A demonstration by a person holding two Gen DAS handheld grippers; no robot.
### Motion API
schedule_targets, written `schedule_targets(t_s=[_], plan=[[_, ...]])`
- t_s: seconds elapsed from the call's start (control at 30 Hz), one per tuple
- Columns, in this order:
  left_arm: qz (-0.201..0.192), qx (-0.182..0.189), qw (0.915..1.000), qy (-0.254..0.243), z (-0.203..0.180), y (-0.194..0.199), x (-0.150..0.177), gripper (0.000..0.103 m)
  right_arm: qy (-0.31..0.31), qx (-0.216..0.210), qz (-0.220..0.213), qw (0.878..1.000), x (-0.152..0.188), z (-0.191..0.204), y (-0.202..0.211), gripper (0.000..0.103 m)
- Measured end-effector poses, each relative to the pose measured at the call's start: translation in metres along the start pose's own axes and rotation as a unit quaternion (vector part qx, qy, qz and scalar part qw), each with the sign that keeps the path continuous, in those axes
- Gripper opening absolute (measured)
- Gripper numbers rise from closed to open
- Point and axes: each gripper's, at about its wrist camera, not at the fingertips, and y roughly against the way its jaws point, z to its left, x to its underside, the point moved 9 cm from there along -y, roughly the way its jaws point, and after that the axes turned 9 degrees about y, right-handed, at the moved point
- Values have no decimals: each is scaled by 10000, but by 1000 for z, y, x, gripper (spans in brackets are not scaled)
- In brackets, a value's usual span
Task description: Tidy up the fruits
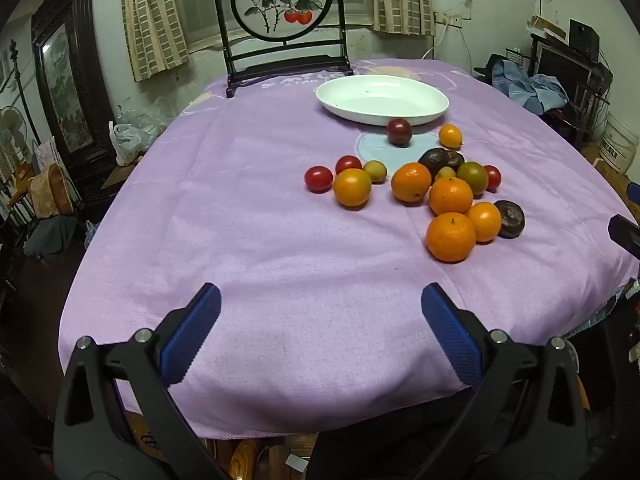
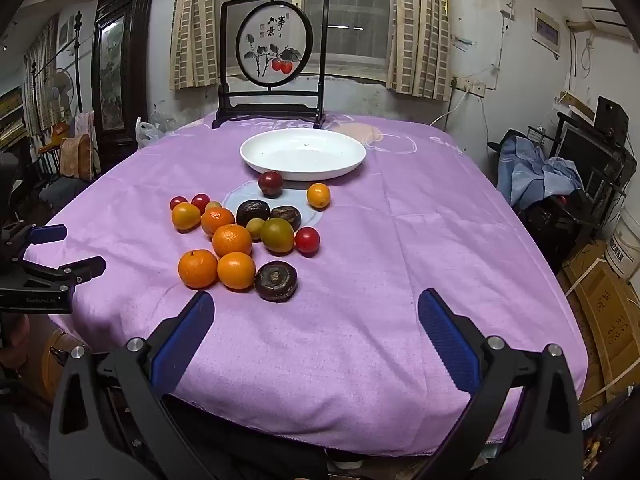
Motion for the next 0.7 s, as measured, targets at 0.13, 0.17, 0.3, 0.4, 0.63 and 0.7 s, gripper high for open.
schedule_targets(t_s=[0.13, 0.17, 0.3, 0.4, 0.63, 0.7], plan=[[42, -83, 10000, 5, 1, -2, -1, 101, 13, 8, -15, 10000, -1, 0, 0, 102], [35, -87, 10000, 15, 0, -3, -2, 101, 11, 11, -12, 10000, 0, 1, 0, 102], [18, -54, 10000, 44, 0, -4, -3, 101, 5, -1, -20, 10000, 0, 2, 0, 102], [20, -17, 10000, 75, 0, -5, 1, 101, 17, -3, -3, 10000, -1, 0, 0, 102], [17, 42, 9999, 142, 2, -3, 3, 101, 28, -7, -9, 10000, 0, 5, 1, 102], [28, 55, 9999, 140, 2, -3, 3, 101, 34, -1, -1, 10000, 0, 3, 1, 102]])
